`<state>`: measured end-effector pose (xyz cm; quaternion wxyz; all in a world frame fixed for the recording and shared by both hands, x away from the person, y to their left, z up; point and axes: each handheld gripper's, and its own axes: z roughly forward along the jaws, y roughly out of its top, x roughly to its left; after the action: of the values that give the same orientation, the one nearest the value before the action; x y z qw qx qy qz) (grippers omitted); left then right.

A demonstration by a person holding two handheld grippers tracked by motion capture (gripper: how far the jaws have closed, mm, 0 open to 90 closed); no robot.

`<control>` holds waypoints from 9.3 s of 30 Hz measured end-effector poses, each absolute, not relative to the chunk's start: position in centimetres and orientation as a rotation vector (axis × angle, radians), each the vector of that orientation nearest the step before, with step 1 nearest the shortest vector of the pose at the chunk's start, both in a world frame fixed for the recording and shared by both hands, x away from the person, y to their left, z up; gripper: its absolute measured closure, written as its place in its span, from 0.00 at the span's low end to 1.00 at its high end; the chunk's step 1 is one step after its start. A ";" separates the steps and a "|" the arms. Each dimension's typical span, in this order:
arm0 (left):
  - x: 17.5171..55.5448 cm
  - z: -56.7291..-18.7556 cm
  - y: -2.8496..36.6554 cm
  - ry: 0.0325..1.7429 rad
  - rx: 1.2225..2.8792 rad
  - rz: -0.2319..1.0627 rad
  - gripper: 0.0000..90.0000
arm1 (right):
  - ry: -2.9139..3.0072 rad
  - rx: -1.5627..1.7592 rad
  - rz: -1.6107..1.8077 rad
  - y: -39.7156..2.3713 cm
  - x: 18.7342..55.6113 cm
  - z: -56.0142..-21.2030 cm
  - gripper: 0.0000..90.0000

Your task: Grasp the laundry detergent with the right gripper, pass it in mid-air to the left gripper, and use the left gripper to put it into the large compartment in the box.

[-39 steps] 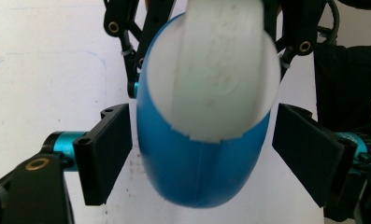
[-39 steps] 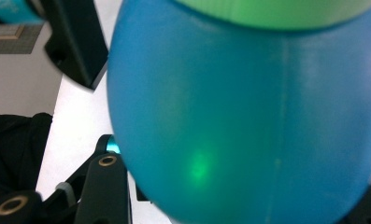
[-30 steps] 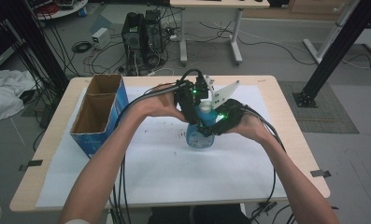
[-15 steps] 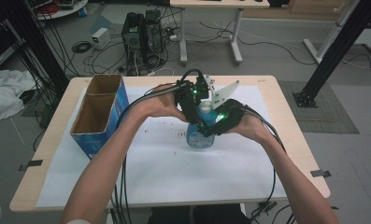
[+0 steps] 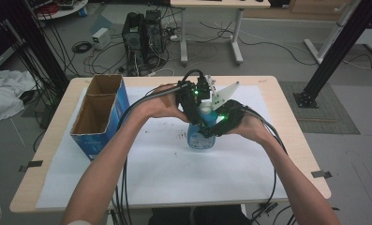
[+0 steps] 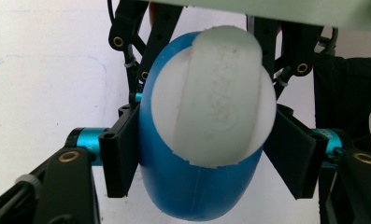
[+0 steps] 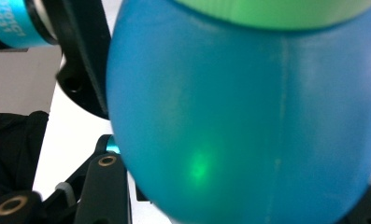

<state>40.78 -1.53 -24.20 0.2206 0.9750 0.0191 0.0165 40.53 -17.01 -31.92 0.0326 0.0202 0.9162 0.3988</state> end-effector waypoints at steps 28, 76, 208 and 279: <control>40.7 -24.0 -1.6 0.059 2.722 0.062 0.42 | 2.837 0.062 1.273 -16.9 40.6 -32.1 0.51; 40.3 -24.5 -1.1 0.090 2.719 0.043 0.42 | 2.872 0.084 1.264 -17.2 40.5 -32.8 0.31; 42.1 -23.5 26.5 1.134 2.638 0.201 0.42 | 2.865 0.542 0.615 -26.0 38.7 -34.7 0.14; 41.7 -27.0 25.8 1.124 2.731 0.197 0.34 | 2.865 0.534 0.607 -25.9 38.5 -35.5 0.14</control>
<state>41.67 25.82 -26.99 0.0909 0.9189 0.3781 0.0664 38.46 -25.93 -35.50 0.0823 0.1787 0.9591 0.2033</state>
